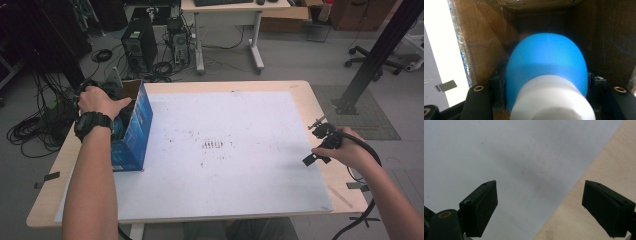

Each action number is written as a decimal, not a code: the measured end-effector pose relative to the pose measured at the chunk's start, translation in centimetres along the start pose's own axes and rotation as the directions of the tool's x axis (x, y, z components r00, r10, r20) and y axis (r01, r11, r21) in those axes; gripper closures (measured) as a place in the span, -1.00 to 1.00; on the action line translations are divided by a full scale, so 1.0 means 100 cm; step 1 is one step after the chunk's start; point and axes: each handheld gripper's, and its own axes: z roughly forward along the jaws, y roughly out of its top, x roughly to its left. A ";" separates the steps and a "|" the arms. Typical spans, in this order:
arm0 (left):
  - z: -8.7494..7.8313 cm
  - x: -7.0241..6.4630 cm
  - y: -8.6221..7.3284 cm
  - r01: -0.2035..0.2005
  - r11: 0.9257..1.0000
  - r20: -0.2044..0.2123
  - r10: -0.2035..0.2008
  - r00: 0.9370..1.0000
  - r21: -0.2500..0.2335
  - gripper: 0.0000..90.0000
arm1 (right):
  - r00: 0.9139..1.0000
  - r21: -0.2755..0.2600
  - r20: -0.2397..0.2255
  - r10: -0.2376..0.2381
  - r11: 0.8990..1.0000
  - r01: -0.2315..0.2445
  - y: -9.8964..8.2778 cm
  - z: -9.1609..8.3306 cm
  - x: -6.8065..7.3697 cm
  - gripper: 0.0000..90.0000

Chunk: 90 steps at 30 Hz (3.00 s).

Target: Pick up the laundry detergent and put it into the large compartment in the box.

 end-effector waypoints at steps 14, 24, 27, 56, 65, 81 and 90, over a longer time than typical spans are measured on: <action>-0.001 0.000 -0.002 0.000 1.000 0.018 0.000 1.000 -0.008 -0.39 | 1.000 -0.002 0.000 -0.001 1.000 0.001 0.000 -0.001 0.000 -0.70; -0.004 0.001 -0.004 0.009 1.000 0.021 -0.008 1.000 -0.023 -0.43 | 1.000 -0.003 -0.001 -0.002 1.000 0.002 0.000 -0.001 -0.001 -0.70; -0.006 0.000 -0.005 0.011 0.999 0.016 -0.010 1.000 -0.031 -0.43 | 1.000 -0.005 -0.001 -0.003 1.000 0.003 0.000 -0.002 -0.001 -0.70; -0.031 -0.006 -0.008 0.009 0.998 -0.028 -0.010 1.000 -0.060 -0.50 | 1.000 -0.012 -0.004 -0.004 1.000 0.004 -0.001 -0.003 -0.001 -0.71; -0.044 -0.006 -0.009 0.008 0.997 -0.029 -0.010 1.000 -0.075 -0.52 | 1.000 -0.013 -0.006 -0.010 1.000 0.010 0.000 -0.003 0.001 -0.71; -0.068 -0.011 -0.011 -0.013 0.994 -0.051 0.008 0.999 -0.108 -0.59 | 1.000 -0.015 -0.006 -0.009 1.000 0.009 0.001 -0.005 0.001 -0.71; -0.079 -0.021 -0.011 -0.045 0.991 -0.060 0.038 0.998 -0.129 -0.59 | 1.000 -0.020 -0.005 -0.011 1.000 0.011 0.002 -0.006 0.002 -0.71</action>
